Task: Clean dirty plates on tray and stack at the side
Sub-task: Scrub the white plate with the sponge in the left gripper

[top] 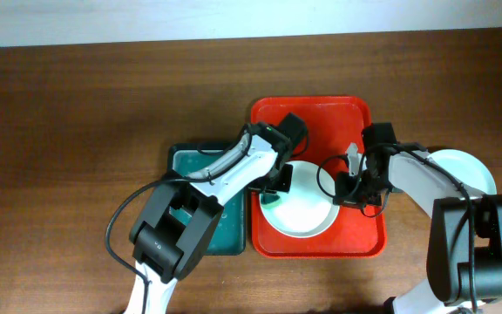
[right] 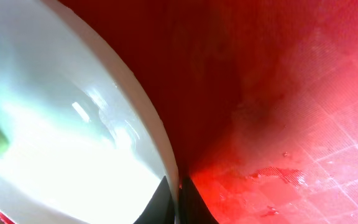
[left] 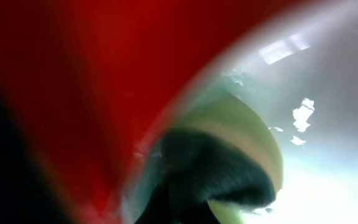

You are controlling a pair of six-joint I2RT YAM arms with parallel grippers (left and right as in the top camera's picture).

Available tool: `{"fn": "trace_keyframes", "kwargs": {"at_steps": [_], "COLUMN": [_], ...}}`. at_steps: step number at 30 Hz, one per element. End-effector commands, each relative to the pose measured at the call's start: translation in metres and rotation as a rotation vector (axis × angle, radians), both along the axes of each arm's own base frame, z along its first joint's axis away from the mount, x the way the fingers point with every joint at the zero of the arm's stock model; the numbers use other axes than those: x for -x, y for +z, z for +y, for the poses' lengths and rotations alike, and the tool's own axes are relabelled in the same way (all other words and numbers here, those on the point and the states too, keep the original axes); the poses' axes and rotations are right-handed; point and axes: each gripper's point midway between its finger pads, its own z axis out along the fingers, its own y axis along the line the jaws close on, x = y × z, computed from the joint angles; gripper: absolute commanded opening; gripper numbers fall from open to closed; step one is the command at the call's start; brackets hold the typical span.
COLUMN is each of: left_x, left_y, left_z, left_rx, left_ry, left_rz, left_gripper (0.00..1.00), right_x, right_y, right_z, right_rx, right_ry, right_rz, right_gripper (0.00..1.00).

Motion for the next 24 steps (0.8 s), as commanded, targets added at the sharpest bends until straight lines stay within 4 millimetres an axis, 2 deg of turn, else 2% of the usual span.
{"fn": "trace_keyframes", "kwargs": {"at_steps": [1,3,6,8,10,13,18,21,24], "left_x": [-0.030,-0.024,-0.012,0.000,0.014,0.036,0.067,0.073,0.067], "left_y": [-0.017,-0.020,-0.021,-0.018,-0.018,-0.024,-0.022,-0.025,-0.028], "left_z": [0.038,0.021,-0.024,-0.066,-0.097,-0.122,-0.130,-0.115,-0.096], "left_rx": [-0.202,-0.111,0.115,0.295,0.413,0.485,0.512,0.465,0.410], "left_ry": [0.013,0.012,-0.007,-0.053,-0.102,-0.156,-0.225,-0.195,-0.147], "left_rz": [-0.126,-0.081,0.006,0.064,0.110,0.169,0.264,0.312,0.330], "left_gripper": [0.00,0.00,0.00,0.00,0.00,0.00,0.00,0.00,0.00], "right_x": [0.007,0.007,0.007,0.007,0.007,0.007,0.007,0.007,0.007], "right_y": [-0.015,-0.015,-0.015,-0.015,-0.015,-0.015,-0.015,-0.015,-0.015], "right_z": [-0.016,-0.016,-0.016,-0.016,-0.016,-0.016,-0.016,-0.016,-0.016], "right_rx": [0.091,0.091,0.091,0.091,0.091,0.091,0.091,0.091,0.091], "right_ry": [-0.001,-0.001,-0.001,-0.001,-0.001,-0.001,-0.001,-0.001,-0.001], "right_rz": [0.037,0.037,0.037,0.037,0.037,0.037,0.037,0.037,0.037], "right_gripper": [0.05,0.05,0.05,0.05,0.04,0.05,0.05,0.05,0.04]}}
